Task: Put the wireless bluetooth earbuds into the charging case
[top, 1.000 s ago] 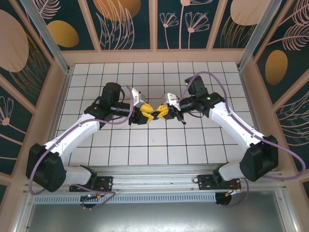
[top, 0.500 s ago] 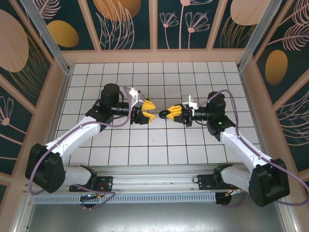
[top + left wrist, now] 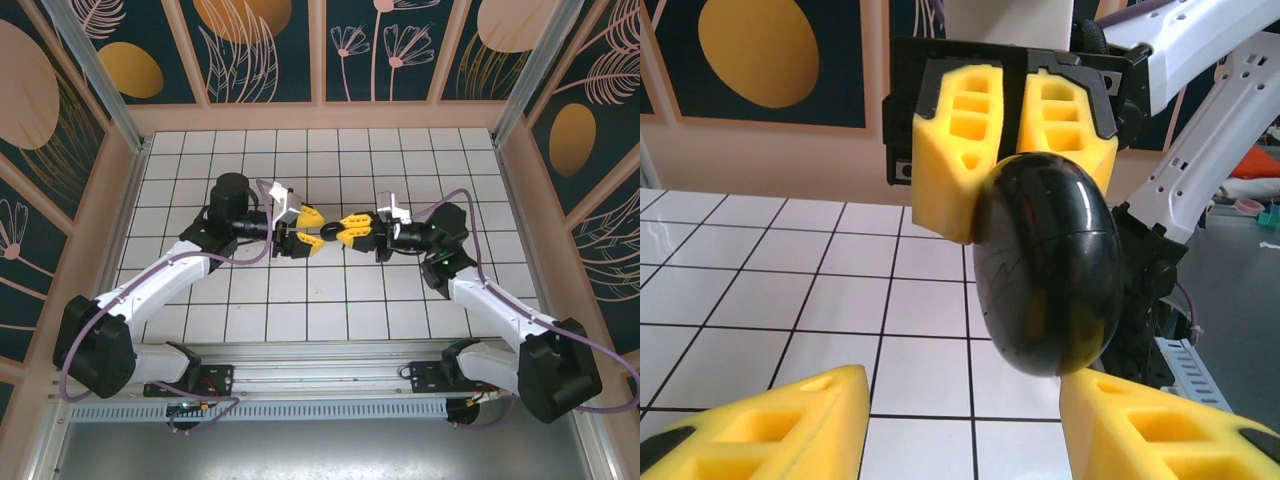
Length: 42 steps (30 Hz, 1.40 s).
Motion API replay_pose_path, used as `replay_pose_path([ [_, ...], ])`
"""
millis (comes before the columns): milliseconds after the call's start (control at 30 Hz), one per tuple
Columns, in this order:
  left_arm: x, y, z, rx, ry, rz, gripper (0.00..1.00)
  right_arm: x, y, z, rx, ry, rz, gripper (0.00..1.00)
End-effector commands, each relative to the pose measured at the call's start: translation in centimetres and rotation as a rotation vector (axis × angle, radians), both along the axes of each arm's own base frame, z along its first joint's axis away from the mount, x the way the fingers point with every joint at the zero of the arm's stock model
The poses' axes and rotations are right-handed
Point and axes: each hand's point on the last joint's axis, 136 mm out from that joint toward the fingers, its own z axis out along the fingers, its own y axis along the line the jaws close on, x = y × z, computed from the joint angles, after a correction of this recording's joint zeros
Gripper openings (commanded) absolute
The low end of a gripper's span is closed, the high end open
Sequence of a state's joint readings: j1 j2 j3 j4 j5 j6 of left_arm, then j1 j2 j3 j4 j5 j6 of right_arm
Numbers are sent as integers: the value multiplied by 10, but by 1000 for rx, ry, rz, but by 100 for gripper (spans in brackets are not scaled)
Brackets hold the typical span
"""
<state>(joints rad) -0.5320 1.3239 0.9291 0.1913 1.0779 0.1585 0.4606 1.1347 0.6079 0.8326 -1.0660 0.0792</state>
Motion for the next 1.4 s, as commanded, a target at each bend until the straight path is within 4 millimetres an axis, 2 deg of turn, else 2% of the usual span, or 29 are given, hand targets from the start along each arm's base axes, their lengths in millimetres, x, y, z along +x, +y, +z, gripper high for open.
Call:
replay_pose_path([
  [0,-8,-4,10,-36,-38,-47,51,-1,4,12,37,-29,3,7],
  [100,-10,-5,11,-39,-39,-54,48,2,6,12,38,-24,-3,7],
  [267,-13,-5,15,-45,-51,-59,49,7,7,10,39,-17,-17,7],
  [467,-12,-5,15,-41,-52,-49,23,10,8,8,37,-5,-23,7],
  [600,-6,-4,14,-21,-55,-10,17,11,8,5,27,7,-32,10],
  [700,1,-1,3,42,-51,46,16,14,6,2,-17,-16,-66,26],
  [733,4,0,-7,80,-37,68,16,15,4,3,-41,-28,-86,32],
  [800,11,3,-13,140,-47,106,16,19,-1,0,-107,-69,-133,38],
  [867,20,8,-29,231,-36,158,16,24,-4,-1,-201,-116,-171,43],
  [967,37,21,-55,403,-34,254,16,30,-8,-9,-359,-167,-188,45],
  [1100,42,31,-79,548,-18,273,16,37,-5,-25,-518,-213,-166,47],
  [1200,40,29,-84,600,-41,263,16,39,3,-33,-571,-260,-128,49],
  [1367,35,20,-82,587,-51,225,17,39,17,-42,-569,-267,-20,50],
])
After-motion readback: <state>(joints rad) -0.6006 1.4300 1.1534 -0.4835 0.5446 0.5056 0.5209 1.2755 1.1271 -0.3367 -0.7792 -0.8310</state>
